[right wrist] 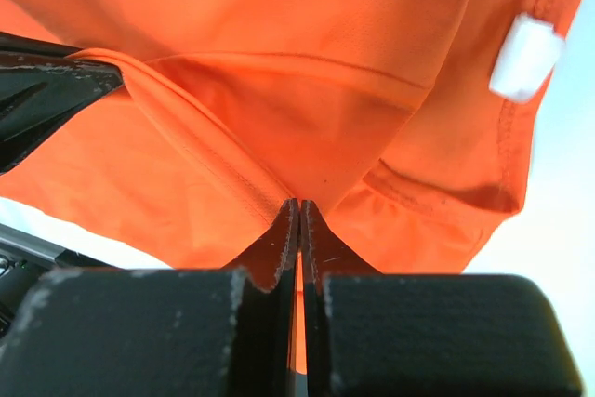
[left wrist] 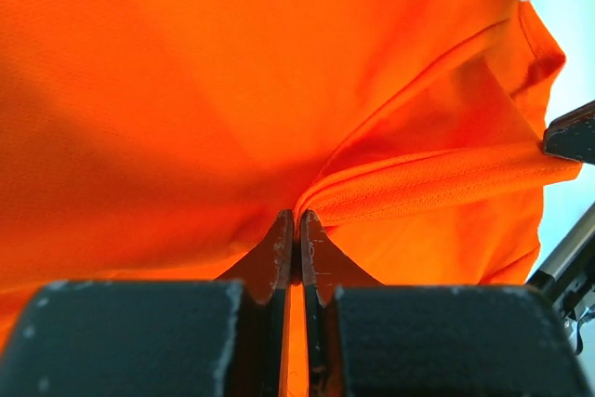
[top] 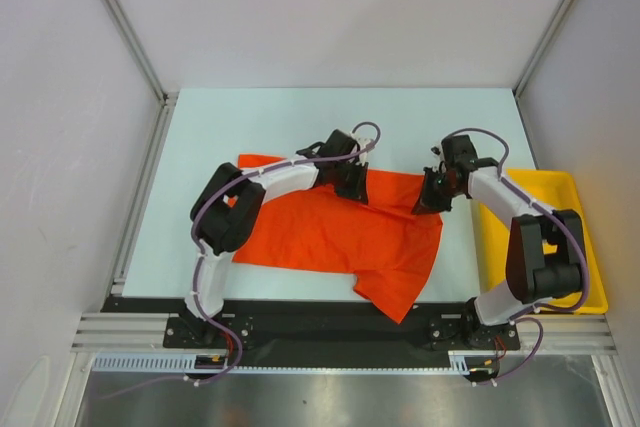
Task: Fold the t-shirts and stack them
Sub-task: Fold the tshirt
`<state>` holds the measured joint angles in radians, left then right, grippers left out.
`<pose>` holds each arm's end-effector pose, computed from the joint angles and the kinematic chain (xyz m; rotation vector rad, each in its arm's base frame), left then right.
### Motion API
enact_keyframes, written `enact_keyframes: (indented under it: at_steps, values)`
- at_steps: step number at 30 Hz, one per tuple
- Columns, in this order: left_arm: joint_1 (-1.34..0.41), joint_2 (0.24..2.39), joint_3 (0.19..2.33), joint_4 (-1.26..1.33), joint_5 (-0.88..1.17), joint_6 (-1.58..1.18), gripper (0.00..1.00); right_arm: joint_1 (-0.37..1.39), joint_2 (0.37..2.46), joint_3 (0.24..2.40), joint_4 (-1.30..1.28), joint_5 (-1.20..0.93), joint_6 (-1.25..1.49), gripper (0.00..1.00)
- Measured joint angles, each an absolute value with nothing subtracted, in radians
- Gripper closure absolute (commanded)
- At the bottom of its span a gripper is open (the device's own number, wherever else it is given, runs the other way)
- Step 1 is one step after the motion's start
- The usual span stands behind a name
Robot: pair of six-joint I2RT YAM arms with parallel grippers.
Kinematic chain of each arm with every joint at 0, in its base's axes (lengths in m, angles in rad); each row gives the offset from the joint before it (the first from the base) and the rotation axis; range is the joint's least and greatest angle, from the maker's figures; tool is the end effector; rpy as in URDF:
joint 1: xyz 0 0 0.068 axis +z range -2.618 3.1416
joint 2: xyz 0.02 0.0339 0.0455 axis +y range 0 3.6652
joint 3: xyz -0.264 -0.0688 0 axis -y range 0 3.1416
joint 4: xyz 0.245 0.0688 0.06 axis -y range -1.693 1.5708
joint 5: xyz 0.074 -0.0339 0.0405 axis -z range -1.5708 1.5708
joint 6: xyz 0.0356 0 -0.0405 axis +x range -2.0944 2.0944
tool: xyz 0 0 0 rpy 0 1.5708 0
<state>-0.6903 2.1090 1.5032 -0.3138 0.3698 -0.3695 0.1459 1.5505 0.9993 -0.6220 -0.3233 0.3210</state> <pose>0.3433 -0.3002 0.1647 0.5833 2.5668 -0.8722 0.2917 0.0543 0.2009 0.1518 2.7722 0.5695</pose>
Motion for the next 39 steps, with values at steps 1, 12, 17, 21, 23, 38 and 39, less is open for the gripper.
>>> enact_keyframes:
  at_steps: [1,12,17,21,23,38,39]
  values:
    - [-0.697,2.105,1.499,-0.313,0.369,-0.371,0.94,0.146,1.536,0.991,-0.62,-0.323,0.321,1.0]
    - [-0.71,1.994,1.366,-0.344,0.342,-0.371,0.36,0.114,1.47,0.934,-0.661,-0.316,0.313,0.25]
    - [-0.63,1.76,1.293,-0.38,0.332,-0.341,0.36,0.039,1.383,0.915,-0.596,-0.265,0.345,0.33]
    - [-0.401,1.654,1.258,-0.372,0.378,-0.331,0.43,0.022,1.508,0.972,-0.534,-0.26,0.373,0.41]
    - [-0.273,1.656,1.24,-0.369,0.37,-0.321,0.45,0.022,1.598,1.01,-0.514,-0.26,0.374,0.41]
    - [0.0,1.919,1.296,-0.418,0.376,-0.314,0.51,-0.02,1.835,1.223,-0.452,-0.303,0.43,0.41]
    - [-0.001,1.931,1.306,-0.424,0.373,-0.315,0.52,-0.023,1.842,1.232,-0.453,-0.303,0.431,0.42]
